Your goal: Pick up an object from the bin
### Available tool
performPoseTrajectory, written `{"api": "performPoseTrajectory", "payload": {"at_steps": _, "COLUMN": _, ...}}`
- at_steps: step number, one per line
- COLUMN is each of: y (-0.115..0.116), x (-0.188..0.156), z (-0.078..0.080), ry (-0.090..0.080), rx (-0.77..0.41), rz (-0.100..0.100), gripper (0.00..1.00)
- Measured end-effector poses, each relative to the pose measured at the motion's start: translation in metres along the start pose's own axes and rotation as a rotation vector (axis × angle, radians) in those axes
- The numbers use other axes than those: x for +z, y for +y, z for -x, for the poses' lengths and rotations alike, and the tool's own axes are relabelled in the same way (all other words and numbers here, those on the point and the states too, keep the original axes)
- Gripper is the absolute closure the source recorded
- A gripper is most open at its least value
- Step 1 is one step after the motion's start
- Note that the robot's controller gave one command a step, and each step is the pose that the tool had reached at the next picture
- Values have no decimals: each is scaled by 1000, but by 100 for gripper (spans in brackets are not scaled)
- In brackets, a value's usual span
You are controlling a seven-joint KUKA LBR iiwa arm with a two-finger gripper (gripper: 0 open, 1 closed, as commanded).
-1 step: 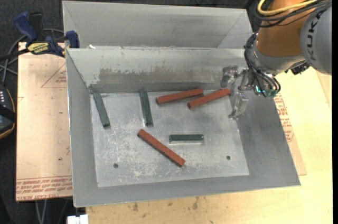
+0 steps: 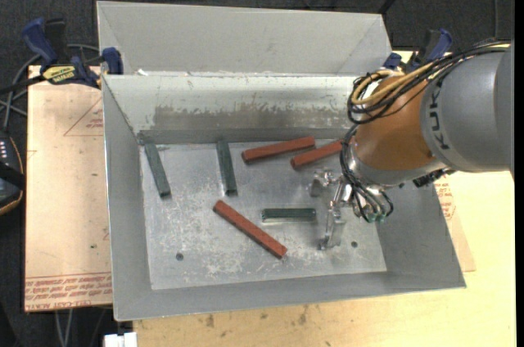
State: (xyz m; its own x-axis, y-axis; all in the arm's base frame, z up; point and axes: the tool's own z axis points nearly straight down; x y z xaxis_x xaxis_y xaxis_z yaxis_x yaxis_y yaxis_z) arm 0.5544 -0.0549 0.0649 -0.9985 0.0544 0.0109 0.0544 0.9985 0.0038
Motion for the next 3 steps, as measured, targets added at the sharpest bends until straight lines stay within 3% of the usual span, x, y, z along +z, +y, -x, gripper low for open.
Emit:
{"api": "performPoseTrajectory", "payload": {"at_steps": 1, "y": 67, "x": -5, "z": -5, "ry": -11, "rx": -112, "rz": -1, "gripper": 0}}
{"api": "performPoseTrajectory", "payload": {"at_steps": 2, "y": 64, "x": -5, "z": -5, "ry": -12, "rx": -107, "rz": -3, "gripper": 100}}
{"api": "performPoseTrajectory", "payload": {"at_steps": 3, "y": 61, "x": -156, "z": -8, "ry": -22, "rx": -230, "rz": -5, "gripper": 100}}
